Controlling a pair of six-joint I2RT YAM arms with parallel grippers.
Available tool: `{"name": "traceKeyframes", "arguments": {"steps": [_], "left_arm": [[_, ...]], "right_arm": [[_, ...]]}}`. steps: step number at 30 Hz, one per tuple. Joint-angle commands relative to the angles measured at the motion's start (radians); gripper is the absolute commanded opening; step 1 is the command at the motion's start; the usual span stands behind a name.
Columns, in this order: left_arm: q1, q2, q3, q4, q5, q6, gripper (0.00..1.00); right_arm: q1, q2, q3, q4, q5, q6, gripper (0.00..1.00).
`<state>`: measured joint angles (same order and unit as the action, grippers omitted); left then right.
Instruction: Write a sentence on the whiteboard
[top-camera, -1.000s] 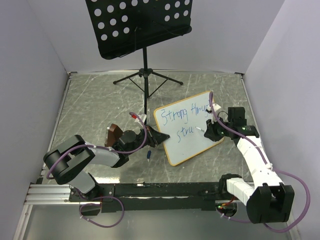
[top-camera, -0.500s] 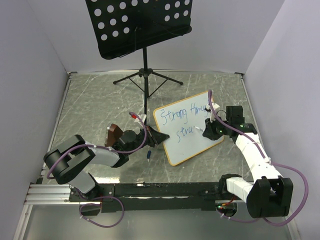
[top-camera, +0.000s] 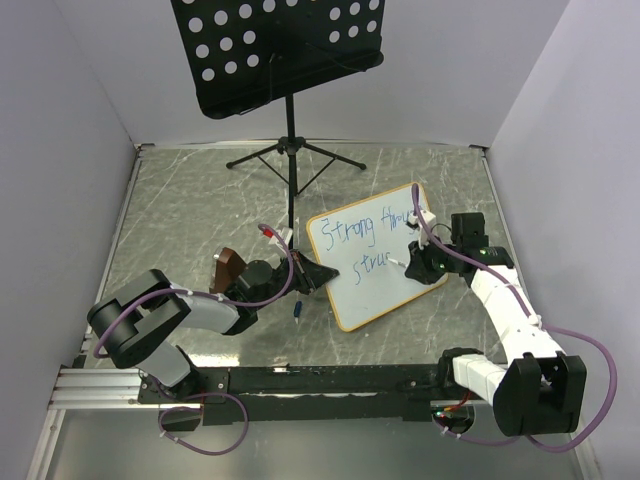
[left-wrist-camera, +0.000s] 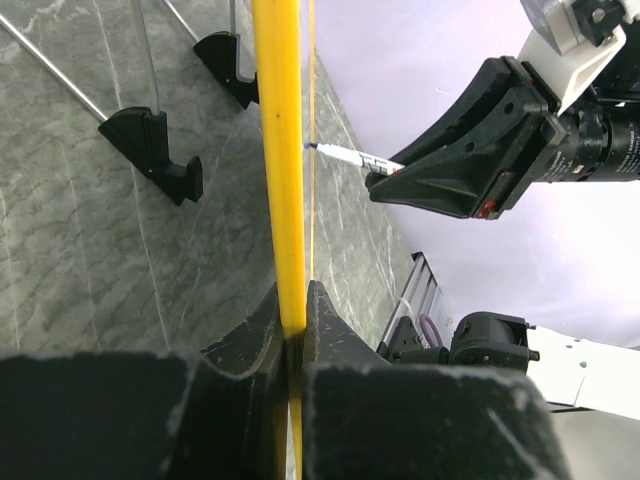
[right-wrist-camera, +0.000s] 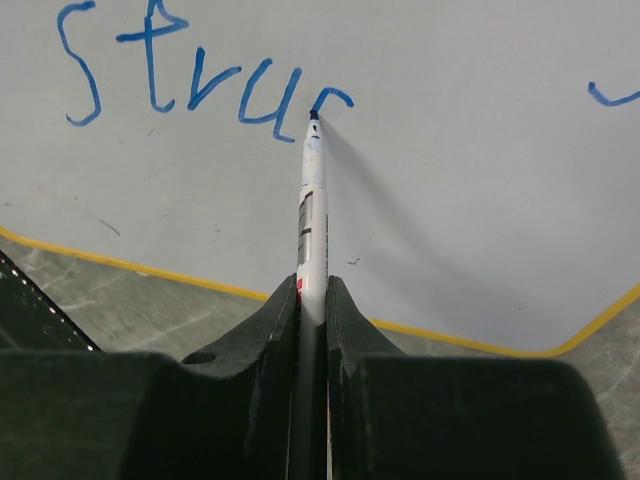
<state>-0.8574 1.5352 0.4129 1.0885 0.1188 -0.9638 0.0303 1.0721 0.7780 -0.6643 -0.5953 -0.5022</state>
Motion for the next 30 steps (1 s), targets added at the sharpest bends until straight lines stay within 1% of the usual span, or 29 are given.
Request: {"name": "traceKeyframes", "arguments": {"steps": [1, 9, 14, 20, 25, 30], "left_arm": [[-0.011, -0.006, 0.033, 0.122, 0.05, 0.037, 0.01], [-0.011, -0.009, 0.035, 0.114, 0.051, 0.042, 0.01], [-0.011, -0.007, 0.04, 0.111, 0.055, 0.042, 0.01], [-0.011, -0.009, 0.041, 0.109, 0.055, 0.043, 0.01], [-0.012, -0.01, 0.043, 0.106, 0.054, 0.046, 0.01], [-0.009, -0.009, 0.041, 0.11, 0.053, 0.046, 0.01]], "right_arm": [[0.011, 0.003, 0.0, -0.055, 0.006, -0.061, 0.0], [0.01, 0.011, -0.002, -0.005, 0.084, 0.002, 0.0], [0.007, 0.006, 0.024, 0.043, 0.103, 0.043, 0.0], [0.008, 0.022, 0.046, 0.068, 0.097, 0.054, 0.0], [0.008, 0.031, 0.052, 0.057, 0.081, 0.048, 0.0], [0.008, 0.014, 0.035, 0.003, 0.06, -0.013, 0.0]]}}
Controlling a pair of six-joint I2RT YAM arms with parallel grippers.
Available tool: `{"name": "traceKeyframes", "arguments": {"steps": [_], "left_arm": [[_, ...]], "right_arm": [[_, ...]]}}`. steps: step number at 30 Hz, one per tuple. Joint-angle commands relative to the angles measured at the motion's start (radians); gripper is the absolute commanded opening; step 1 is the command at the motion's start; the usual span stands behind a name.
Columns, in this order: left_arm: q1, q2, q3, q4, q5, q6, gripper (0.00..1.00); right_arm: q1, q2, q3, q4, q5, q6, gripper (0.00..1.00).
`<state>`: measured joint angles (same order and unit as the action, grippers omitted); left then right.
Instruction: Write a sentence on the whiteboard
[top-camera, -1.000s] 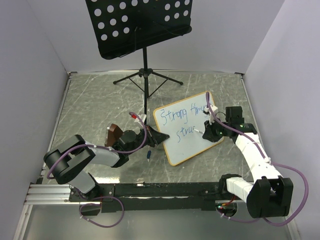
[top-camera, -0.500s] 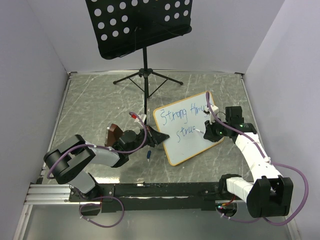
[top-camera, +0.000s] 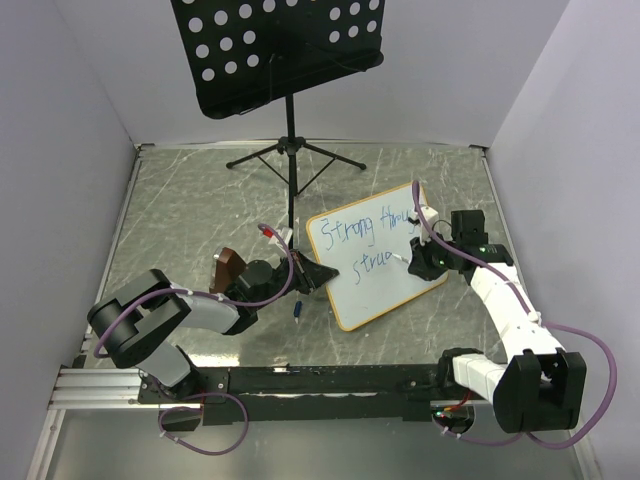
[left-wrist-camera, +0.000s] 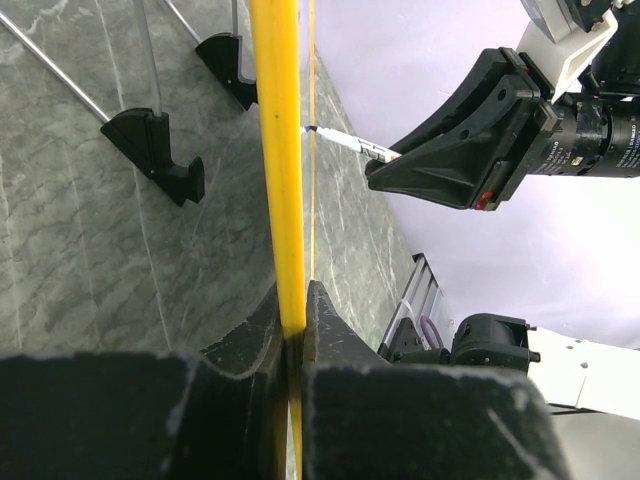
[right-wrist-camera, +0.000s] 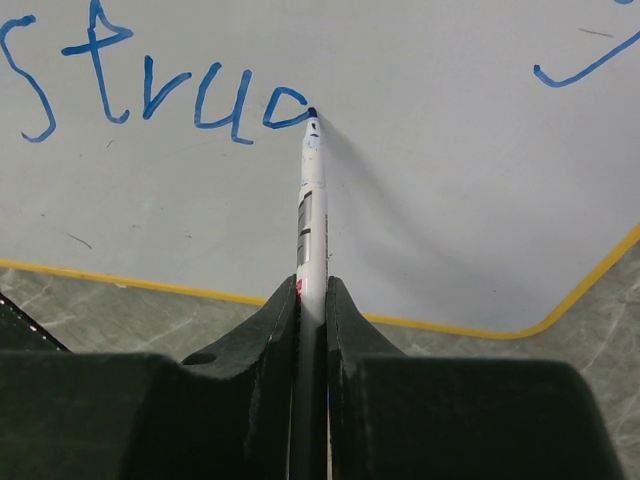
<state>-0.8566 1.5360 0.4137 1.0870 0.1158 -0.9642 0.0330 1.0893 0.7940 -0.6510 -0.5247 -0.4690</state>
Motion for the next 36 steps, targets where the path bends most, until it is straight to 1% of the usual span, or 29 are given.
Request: {"name": "traceKeyframes", "arguments": {"steps": [1, 11, 15, 18, 21, 22, 26, 30, 36], "left_arm": [[-0.01, -0.01, 0.042, 0.113, 0.053, 0.048, 0.01], [-0.012, -0.007, 0.036, 0.119, 0.054, 0.042, 0.01], [-0.01, -0.001, 0.036, 0.125, 0.056, 0.038, 0.01], [-0.01, 0.001, 0.039, 0.123, 0.058, 0.039, 0.01], [-0.01, -0.002, 0.042, 0.119, 0.059, 0.038, 0.01], [-0.01, -0.005, 0.039, 0.117, 0.058, 0.038, 0.01], [-0.01, -0.013, 0.034, 0.114, 0.055, 0.041, 0.01], [-0.01, -0.017, 0.025, 0.122, 0.05, 0.039, 0.01], [-0.01, -0.013, 0.031, 0.122, 0.054, 0.042, 0.01]], "right_arm": [[0.005, -0.005, 0.014, -0.037, -0.009, -0.075, 0.0], [0.005, -0.034, -0.003, -0.189, -0.009, -0.232, 0.0], [0.013, -0.013, 0.014, -0.223, -0.055, -0.257, 0.0], [0.024, 0.003, 0.03, -0.201, -0.084, -0.231, 0.0], [0.024, -0.003, 0.057, -0.15, -0.124, -0.169, 0.0], [0.024, -0.005, 0.06, -0.13, -0.129, -0.117, 0.0], [-0.011, -0.049, 0.062, -0.01, -0.051, 0.01, 0.0], [-0.076, -0.045, 0.063, 0.022, -0.035, 0.038, 0.0], [-0.087, -0.011, 0.051, 0.037, -0.006, 0.044, 0.0]]}}
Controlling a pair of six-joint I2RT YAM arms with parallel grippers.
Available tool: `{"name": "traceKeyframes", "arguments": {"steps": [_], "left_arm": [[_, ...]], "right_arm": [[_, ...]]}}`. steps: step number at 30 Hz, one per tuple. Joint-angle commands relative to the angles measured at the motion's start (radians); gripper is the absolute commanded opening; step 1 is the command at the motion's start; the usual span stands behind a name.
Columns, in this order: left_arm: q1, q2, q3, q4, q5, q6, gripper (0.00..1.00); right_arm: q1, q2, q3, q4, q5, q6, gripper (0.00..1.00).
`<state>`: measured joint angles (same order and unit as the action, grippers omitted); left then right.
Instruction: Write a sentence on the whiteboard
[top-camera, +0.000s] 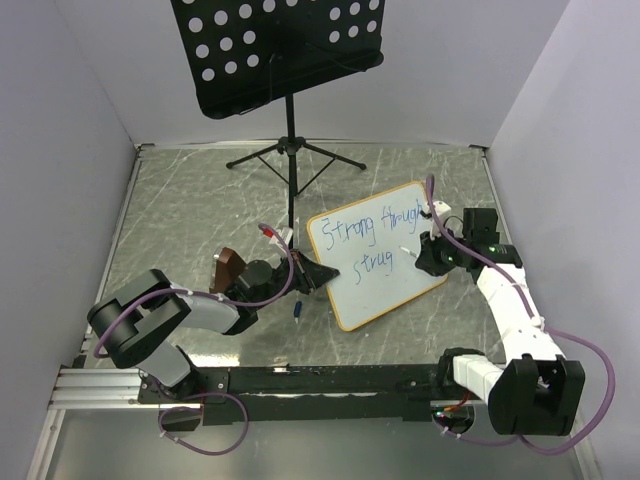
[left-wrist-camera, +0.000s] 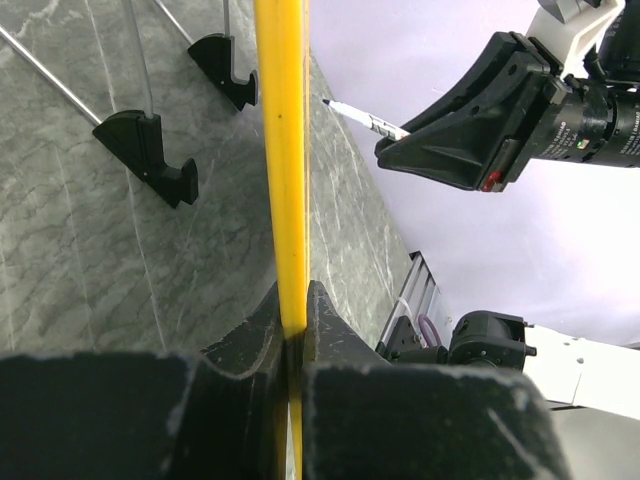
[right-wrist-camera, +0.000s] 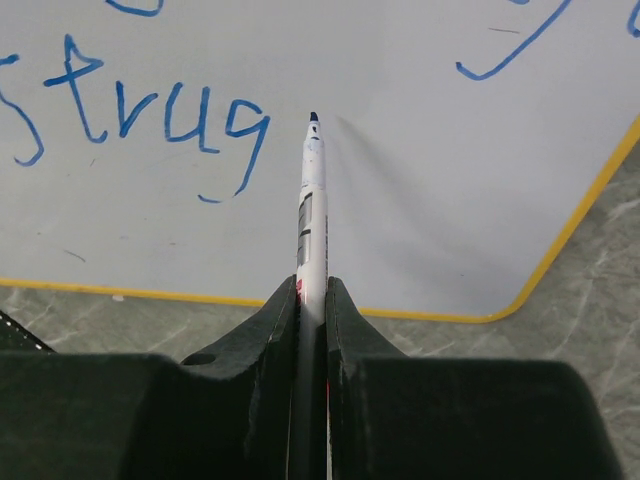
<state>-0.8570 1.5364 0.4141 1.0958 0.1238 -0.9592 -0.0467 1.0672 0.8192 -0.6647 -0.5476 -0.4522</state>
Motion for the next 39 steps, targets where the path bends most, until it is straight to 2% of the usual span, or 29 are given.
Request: {"name": "traceKeyframes", "arguments": {"steps": [1, 19, 27, 39], "left_arm": [[-0.01, -0.012, 0.031, 0.113, 0.046, 0.037, 0.01], [-0.008, -0.004, 0.043, 0.111, 0.059, 0.042, 0.01], [-0.008, 0.001, 0.045, 0.115, 0.059, 0.042, 0.01], [-0.008, -0.001, 0.035, 0.121, 0.053, 0.036, 0.01]], "right_arm": [[-0.007, 0.014, 0.026, 0.054, 0.014, 0.027, 0.0], [0.007, 0.077, 0.035, 0.066, -0.028, 0.02, 0.0], [0.013, 0.059, 0.02, 0.022, -0.08, -0.046, 0.0], [0.008, 0.033, -0.026, -0.039, -0.051, -0.117, 0.0]]}}
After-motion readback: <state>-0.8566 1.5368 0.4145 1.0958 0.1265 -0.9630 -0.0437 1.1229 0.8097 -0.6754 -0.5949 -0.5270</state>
